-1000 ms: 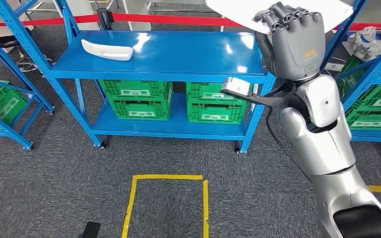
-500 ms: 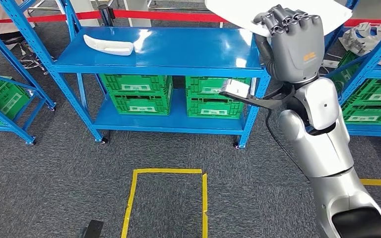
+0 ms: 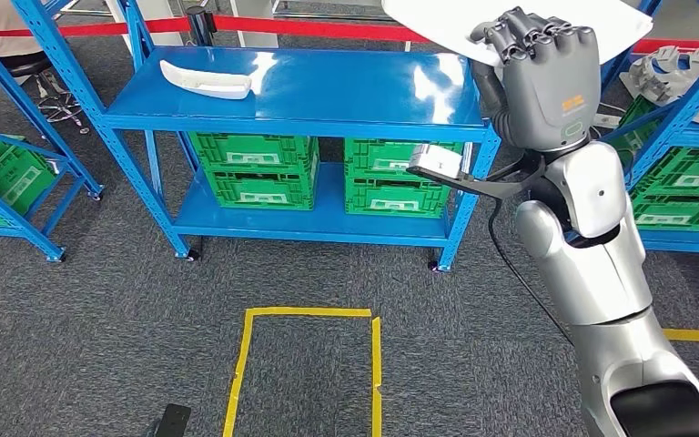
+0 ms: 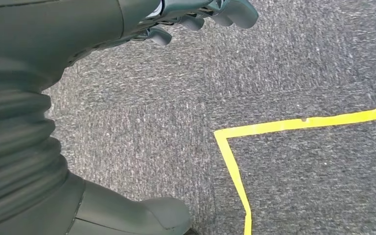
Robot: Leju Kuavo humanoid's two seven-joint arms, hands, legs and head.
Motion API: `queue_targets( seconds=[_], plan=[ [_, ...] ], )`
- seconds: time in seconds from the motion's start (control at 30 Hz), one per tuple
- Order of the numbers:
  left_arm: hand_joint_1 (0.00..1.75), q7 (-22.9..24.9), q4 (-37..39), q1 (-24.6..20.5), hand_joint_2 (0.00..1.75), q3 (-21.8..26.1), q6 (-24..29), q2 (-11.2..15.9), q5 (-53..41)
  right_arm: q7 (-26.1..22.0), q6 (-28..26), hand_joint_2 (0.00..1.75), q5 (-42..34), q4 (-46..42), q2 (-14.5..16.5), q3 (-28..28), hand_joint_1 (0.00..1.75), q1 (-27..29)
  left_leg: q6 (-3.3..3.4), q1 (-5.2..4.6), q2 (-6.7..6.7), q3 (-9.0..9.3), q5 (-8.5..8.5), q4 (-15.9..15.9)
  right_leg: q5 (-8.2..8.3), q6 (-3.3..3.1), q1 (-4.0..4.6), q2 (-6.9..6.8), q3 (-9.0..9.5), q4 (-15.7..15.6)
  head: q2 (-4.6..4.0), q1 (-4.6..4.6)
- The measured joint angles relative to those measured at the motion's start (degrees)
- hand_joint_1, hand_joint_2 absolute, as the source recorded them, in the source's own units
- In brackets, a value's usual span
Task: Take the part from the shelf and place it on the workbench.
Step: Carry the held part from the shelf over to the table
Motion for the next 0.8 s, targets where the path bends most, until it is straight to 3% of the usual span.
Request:
queue_targets(
  seconds=[0.33, 0.53, 0.6, 0.7, 0.73, 0.77, 0.8],
  plan=[
    [0.00, -0.26, 0.00, 0.05, 1.75, 0.00, -0.69, 0.00, -0.07, -0.63, -1.55, 1.75, 0.08, -0.07, -0.46, -0.32, 1.75, 1.28, 0.09, -0.20, 0.00, -0.71, 0.00, 0.15, 0.18, 0.28, -0.27, -0.01, -0.23, -0.02, 0.00, -0.02],
    [0.00, -0.85, 0.00, 0.10, 1.75, 0.00, -1.85, -0.02, -0.13, -0.79, -2.05, 1.75, 0.16, -0.87, -0.80, -0.50, 1.75, 2.09, 0.95, -0.26, -0.12, -0.79, 0.52, -0.07, 0.52, 1.02, -0.54, -0.16, -0.24, -0.18, 0.00, -0.05],
    [0.00, -1.22, -0.01, 0.07, 1.75, 0.00, -2.43, -0.14, -0.44, -0.96, -2.22, 1.75, -0.14, -1.67, -1.85, -0.79, 1.75, 2.56, 1.60, 0.10, -0.33, -0.50, 1.39, -0.88, -1.25, 1.37, -0.50, -0.15, -1.04, 1.75, 0.00, 0.01],
    [0.00, -1.38, -0.01, 0.24, 1.75, 0.00, -2.66, -0.34, -1.01, -2.38, -2.31, 1.75, -2.22, -2.50, -5.15, -1.76, 1.75, 3.93, 1.99, 0.30, -1.14, -1.02, 2.13, -0.99, -7.36, 1.84, -0.63, -0.01, -5.22, 12.32, 0.00, 0.16],
    [0.00, -1.39, 0.00, 0.39, 1.75, 0.00, -2.69, -0.39, -1.11, -3.00, -2.30, 1.75, -3.11, -2.67, -6.33, -2.11, 1.75, 4.42, 1.94, 0.33, -1.53, -1.33, 2.19, -0.80, -8.52, 1.97, -0.72, -0.01, -6.31, 15.26, 0.00, 0.17],
    [0.00, -1.40, 0.00, 0.52, 1.75, 0.00, -2.70, -0.43, -1.17, -3.52, -2.28, 1.75, -3.88, -2.86, -7.43, -2.45, 1.75, 4.79, 1.85, 0.37, -1.96, -1.63, 2.22, -0.54, -8.65, 2.08, -0.82, 0.00, -6.43, 16.17, 0.00, 0.17],
    [0.00, -1.40, 0.00, 0.61, 1.75, 0.00, -2.70, -0.47, -1.21, -3.85, -2.26, 1.75, -4.42, -3.07, -8.34, -2.73, 1.75, 5.01, 1.71, 0.45, -2.42, -1.93, 2.22, -0.24, -7.78, 2.17, -0.96, 0.06, -5.36, 14.71, 0.00, 0.17]
  ],
)
